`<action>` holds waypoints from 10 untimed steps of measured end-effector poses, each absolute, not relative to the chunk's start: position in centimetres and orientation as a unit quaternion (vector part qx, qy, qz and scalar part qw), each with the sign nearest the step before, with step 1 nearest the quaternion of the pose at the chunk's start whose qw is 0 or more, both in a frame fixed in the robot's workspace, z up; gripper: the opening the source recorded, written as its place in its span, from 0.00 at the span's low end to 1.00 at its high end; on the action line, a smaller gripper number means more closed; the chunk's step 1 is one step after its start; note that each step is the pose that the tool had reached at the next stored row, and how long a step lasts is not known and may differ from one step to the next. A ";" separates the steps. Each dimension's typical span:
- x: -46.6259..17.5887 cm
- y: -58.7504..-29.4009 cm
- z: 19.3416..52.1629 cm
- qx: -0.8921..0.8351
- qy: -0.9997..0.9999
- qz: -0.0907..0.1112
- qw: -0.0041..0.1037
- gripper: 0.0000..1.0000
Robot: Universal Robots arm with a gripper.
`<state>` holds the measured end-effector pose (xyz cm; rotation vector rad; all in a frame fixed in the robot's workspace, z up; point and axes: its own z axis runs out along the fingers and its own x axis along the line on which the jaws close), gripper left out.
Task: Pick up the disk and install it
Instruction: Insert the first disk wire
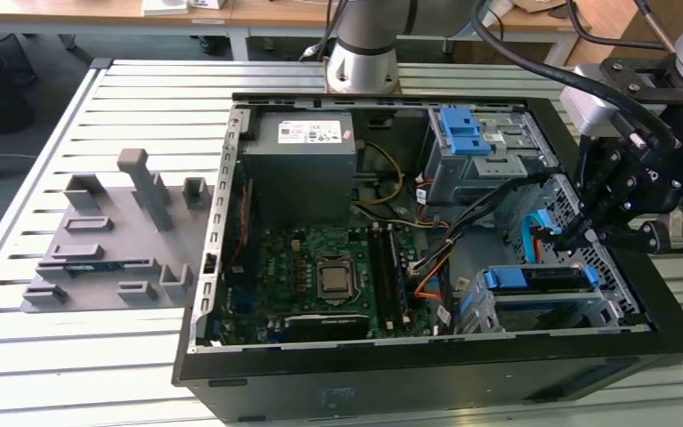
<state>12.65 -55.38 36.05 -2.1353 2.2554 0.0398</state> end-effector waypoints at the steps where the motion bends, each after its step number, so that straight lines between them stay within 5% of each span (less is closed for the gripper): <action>1: 12.6 -55.4 36.0 -0.687 0.726 0.013 0.018 0.18; 10: 12.6 -55.4 36.0 -0.687 0.726 0.012 0.018 0.25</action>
